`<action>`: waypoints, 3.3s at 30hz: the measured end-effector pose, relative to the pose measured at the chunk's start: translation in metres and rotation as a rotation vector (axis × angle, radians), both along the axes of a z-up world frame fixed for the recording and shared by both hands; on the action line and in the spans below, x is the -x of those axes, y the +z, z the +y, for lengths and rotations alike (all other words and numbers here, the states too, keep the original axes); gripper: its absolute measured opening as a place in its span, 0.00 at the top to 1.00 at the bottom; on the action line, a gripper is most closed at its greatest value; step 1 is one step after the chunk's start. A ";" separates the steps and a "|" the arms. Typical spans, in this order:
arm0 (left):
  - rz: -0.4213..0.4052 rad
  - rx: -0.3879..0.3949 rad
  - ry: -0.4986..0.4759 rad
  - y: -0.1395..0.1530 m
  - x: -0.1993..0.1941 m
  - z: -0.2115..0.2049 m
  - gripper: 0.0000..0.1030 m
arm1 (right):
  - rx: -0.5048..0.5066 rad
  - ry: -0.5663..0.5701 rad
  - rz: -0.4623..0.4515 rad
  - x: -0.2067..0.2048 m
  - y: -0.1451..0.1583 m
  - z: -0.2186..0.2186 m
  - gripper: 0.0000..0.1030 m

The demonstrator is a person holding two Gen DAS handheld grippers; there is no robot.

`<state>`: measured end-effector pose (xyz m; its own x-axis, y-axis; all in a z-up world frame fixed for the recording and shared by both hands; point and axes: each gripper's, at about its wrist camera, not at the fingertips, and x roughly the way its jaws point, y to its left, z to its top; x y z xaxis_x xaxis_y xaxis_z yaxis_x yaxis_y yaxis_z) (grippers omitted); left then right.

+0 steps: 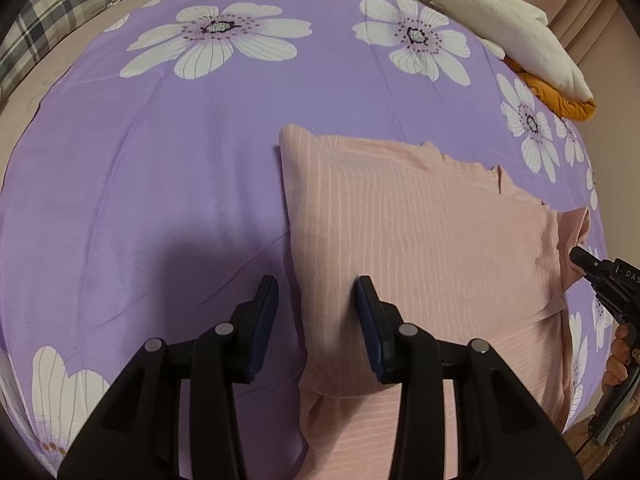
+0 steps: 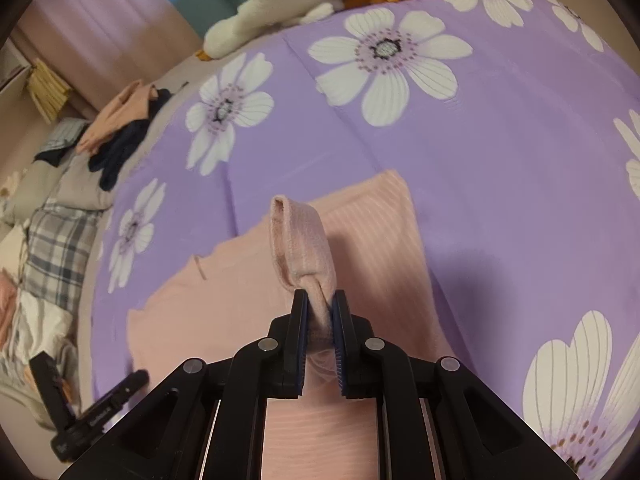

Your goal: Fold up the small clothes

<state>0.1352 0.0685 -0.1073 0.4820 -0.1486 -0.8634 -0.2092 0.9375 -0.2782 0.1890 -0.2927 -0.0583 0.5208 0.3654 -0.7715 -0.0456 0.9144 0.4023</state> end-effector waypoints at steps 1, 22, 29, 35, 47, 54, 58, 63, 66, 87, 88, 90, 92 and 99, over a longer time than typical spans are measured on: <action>0.007 -0.003 0.002 -0.002 0.000 0.000 0.60 | 0.001 -0.002 0.009 -0.002 -0.003 -0.002 0.87; 0.003 -0.015 0.007 -0.013 -0.002 -0.004 0.58 | -0.022 -0.090 0.027 0.003 -0.011 -0.045 0.86; 0.003 -0.007 0.008 -0.014 -0.003 -0.002 0.58 | -0.037 -0.075 0.045 0.005 -0.021 -0.039 0.65; 0.002 -0.004 0.010 -0.013 -0.002 -0.003 0.58 | 0.036 -0.049 0.037 0.004 -0.025 -0.025 0.93; -0.001 0.001 0.008 -0.013 -0.001 -0.002 0.57 | 0.102 -0.089 -0.028 0.011 -0.013 -0.029 0.94; 0.004 0.014 0.006 -0.015 -0.001 -0.001 0.57 | 0.116 -0.098 0.034 0.007 -0.037 -0.029 0.94; 0.004 0.015 0.006 -0.016 -0.001 -0.002 0.56 | 0.112 -0.096 0.038 0.008 -0.040 -0.030 0.94; 0.002 0.009 0.005 -0.016 -0.001 -0.004 0.55 | 0.130 -0.092 0.031 0.010 -0.042 -0.028 0.94; 0.000 0.010 0.005 -0.016 -0.001 -0.004 0.55 | 0.137 -0.092 0.032 0.010 -0.043 -0.028 0.94; -0.014 0.023 0.011 -0.015 0.013 -0.004 0.54 | 0.166 -0.089 0.009 0.011 -0.044 -0.023 0.94; -0.014 0.025 0.010 -0.015 0.015 -0.004 0.54 | 0.167 -0.089 0.009 0.011 -0.044 -0.023 0.94; -0.014 0.024 0.008 -0.015 0.019 -0.005 0.54 | 0.167 -0.089 0.008 0.011 -0.044 -0.023 0.94; -0.014 0.025 0.006 -0.015 0.022 -0.005 0.54 | 0.166 -0.090 0.008 0.012 -0.044 -0.023 0.94; -0.013 0.034 0.006 -0.016 0.034 -0.006 0.54 | 0.173 -0.091 0.002 0.013 -0.044 -0.021 0.94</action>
<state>0.1015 0.0630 -0.1230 0.4939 -0.1748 -0.8518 -0.2107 0.9264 -0.3122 0.1757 -0.3140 -0.1020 0.5438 0.1783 -0.8201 0.0417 0.9702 0.2385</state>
